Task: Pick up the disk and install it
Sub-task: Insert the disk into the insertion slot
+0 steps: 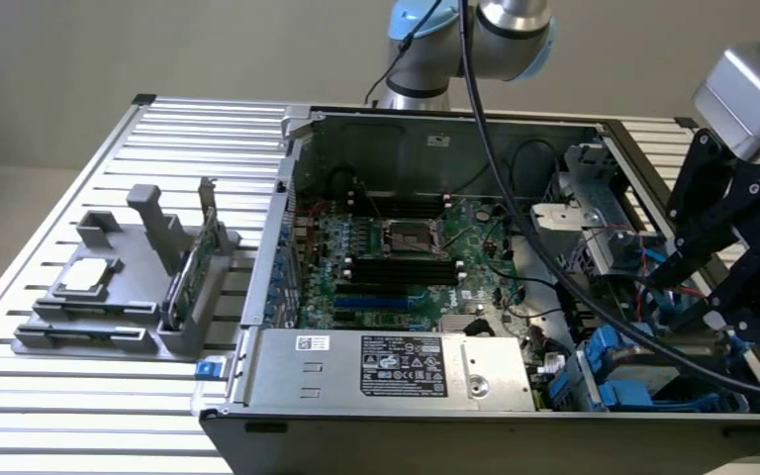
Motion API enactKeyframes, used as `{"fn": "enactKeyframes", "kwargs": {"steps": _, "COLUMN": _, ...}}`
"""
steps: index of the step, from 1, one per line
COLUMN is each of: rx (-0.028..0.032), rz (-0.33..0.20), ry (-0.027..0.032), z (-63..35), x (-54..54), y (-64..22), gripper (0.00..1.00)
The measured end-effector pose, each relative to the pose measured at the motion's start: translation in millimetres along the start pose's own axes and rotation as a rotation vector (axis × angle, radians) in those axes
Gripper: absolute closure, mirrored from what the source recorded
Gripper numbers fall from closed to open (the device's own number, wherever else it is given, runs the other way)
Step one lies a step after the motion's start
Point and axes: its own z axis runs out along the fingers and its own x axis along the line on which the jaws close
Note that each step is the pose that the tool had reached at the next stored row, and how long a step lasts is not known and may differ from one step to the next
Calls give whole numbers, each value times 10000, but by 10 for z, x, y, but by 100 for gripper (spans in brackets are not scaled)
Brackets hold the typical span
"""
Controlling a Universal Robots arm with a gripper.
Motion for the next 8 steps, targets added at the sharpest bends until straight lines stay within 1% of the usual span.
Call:
{"fn": "enactKeyframes", "kwargs": {"steps": 4, "rx": -17, "rz": -77, "ry": -19, "z": 8, "x": 4, "y": -10, "gripper": 60}}
{"fn": "enactKeyframes", "kwargs": {"steps": 8, "rx": -33, "rz": -241, "ry": -30, "z": 40, "x": 8, "y": -29, "gripper": 60}}
